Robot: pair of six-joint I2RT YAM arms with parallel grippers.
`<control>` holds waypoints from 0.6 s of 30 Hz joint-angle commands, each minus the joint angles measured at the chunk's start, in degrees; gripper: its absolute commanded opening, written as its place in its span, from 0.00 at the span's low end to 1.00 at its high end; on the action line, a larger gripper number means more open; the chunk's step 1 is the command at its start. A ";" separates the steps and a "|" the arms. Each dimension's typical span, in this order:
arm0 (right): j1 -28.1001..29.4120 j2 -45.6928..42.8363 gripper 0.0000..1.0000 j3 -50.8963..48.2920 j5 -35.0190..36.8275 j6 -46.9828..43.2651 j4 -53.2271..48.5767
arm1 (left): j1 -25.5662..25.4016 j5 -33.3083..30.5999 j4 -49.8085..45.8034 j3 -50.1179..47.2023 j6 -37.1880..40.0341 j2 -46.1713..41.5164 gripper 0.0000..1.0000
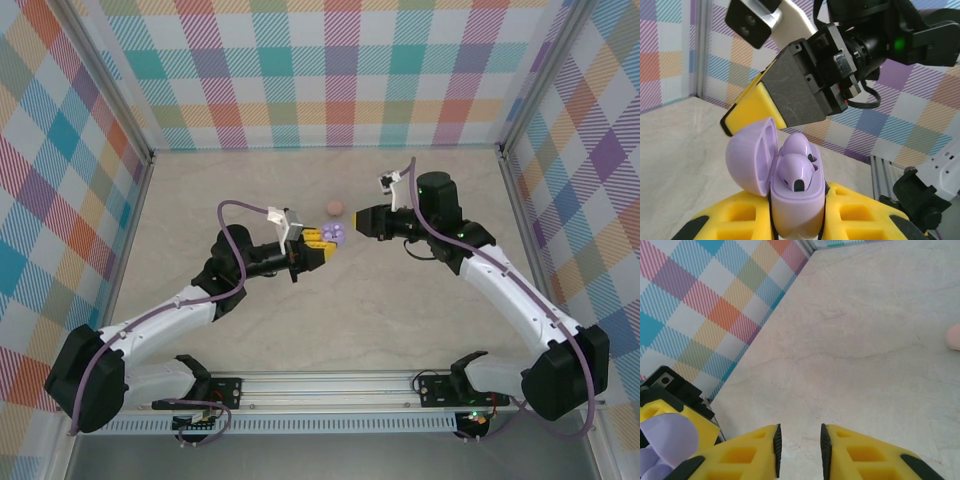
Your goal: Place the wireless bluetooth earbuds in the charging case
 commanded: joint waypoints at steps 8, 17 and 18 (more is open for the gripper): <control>-0.14 0.87 0.30 -0.73 -9.79 -1.07 3.28 | -0.77 4.29 5.99 2.03 -2.29 1.81 0.21; -0.07 2.32 0.30 -0.52 -14.58 -0.94 4.14 | -0.78 4.88 7.15 1.97 -3.02 1.97 0.20; -0.09 2.47 0.31 -0.55 -15.03 -0.98 4.27 | -0.78 4.87 7.14 1.97 -3.06 2.02 0.20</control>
